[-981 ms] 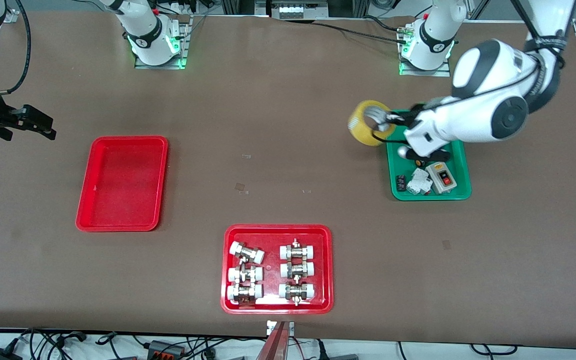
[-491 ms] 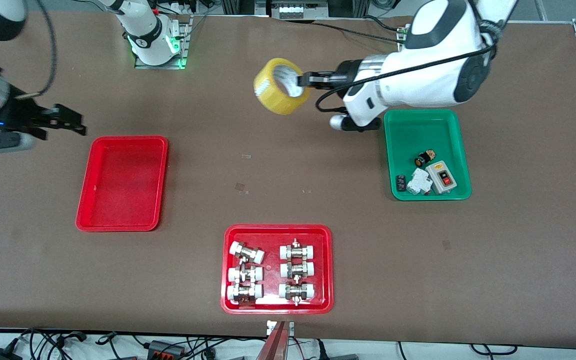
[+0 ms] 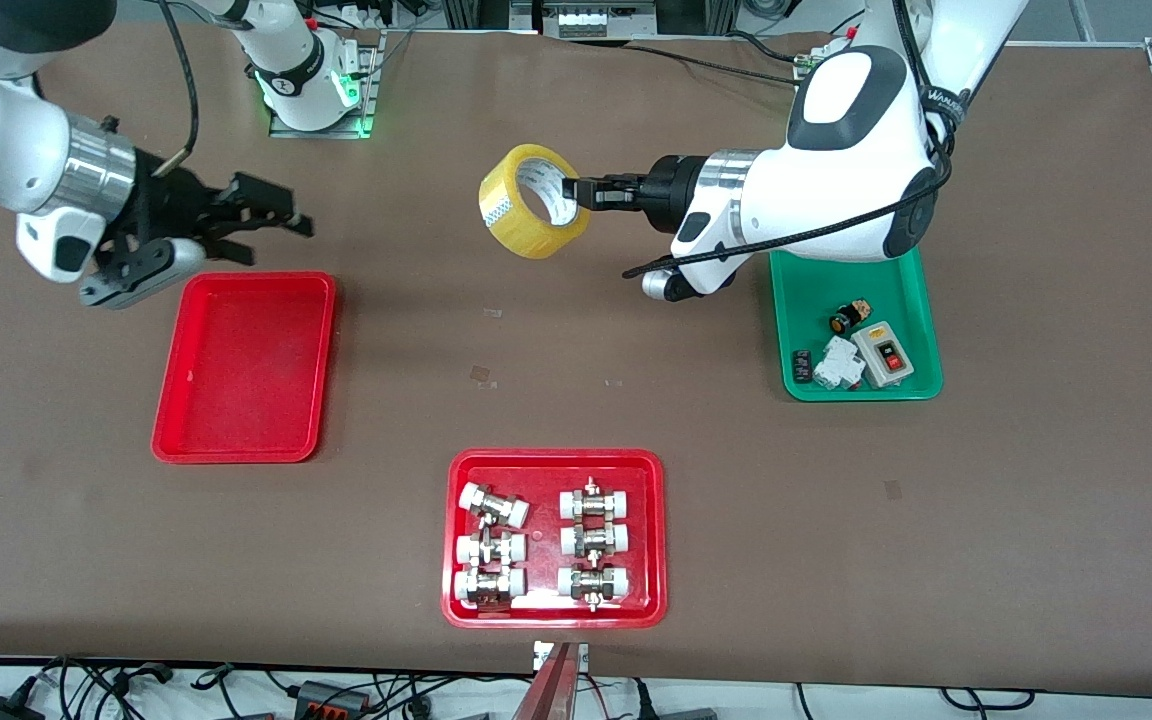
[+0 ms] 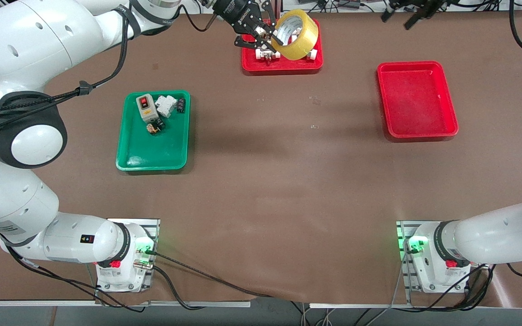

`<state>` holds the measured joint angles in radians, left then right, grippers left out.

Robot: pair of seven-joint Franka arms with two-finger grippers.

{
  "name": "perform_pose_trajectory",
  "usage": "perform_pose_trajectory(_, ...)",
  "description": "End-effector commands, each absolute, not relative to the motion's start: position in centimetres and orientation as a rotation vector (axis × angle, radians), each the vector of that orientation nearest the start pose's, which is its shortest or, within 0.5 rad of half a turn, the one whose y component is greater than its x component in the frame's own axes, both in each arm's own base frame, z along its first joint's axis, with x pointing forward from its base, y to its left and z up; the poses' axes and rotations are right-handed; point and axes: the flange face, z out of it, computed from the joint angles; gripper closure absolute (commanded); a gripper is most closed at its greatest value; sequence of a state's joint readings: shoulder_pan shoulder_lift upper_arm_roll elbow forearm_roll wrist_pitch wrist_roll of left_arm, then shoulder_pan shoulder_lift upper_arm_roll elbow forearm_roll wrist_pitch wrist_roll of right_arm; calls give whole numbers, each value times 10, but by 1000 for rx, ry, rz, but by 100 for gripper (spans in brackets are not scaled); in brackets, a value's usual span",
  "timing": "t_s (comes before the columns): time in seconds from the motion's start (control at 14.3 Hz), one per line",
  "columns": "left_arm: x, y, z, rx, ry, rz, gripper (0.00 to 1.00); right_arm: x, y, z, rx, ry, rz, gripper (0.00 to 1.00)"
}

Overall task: Left arm passes tape to right arm into tray
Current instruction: 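Lift the tape with the left gripper while the right gripper reaches toward it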

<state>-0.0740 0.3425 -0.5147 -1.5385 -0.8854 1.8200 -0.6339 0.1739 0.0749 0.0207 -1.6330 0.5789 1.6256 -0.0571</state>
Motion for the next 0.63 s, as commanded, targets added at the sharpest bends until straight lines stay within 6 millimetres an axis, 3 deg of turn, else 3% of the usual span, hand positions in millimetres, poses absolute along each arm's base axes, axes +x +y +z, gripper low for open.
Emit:
perform_pose_trajectory(0.0,542,-377,531,2155,352,-743,100,566,192,582,-2380,-127,158,0)
perform_pose_trajectory(0.42,546,-358,529,2164,336,-790,100,578,278,584,-2282,4,158,0)
perform_pose_trajectory(0.56,546,-359,529,2165,332,-792,100,581,295,582,-2197,57,158,0)
